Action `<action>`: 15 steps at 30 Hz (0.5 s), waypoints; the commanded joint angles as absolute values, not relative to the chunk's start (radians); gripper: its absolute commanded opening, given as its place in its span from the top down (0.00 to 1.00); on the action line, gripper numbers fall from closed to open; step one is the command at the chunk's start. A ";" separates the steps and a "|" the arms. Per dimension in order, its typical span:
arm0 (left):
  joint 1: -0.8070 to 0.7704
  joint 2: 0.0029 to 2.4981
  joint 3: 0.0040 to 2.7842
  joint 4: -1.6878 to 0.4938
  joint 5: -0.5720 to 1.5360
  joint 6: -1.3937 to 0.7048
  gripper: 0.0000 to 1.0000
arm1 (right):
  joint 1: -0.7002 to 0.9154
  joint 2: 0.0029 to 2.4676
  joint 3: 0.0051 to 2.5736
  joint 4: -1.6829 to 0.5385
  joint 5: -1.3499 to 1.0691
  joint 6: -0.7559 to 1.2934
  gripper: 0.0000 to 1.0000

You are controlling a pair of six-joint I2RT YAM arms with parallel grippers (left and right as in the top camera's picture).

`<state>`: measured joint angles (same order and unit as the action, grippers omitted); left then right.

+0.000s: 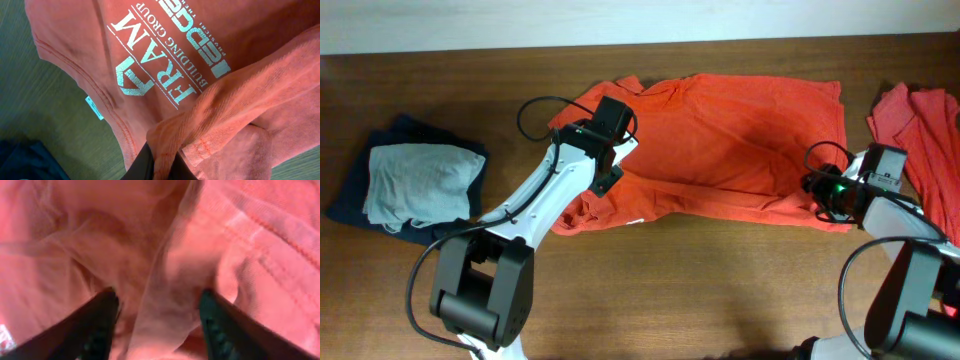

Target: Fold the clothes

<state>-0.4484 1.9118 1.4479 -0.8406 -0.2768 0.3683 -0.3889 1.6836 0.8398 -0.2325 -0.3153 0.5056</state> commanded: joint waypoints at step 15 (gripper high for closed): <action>-0.444 1.921 1.463 -0.853 -0.266 0.368 0.91 | -0.406 1.738 0.872 -0.089 -0.374 0.585 0.96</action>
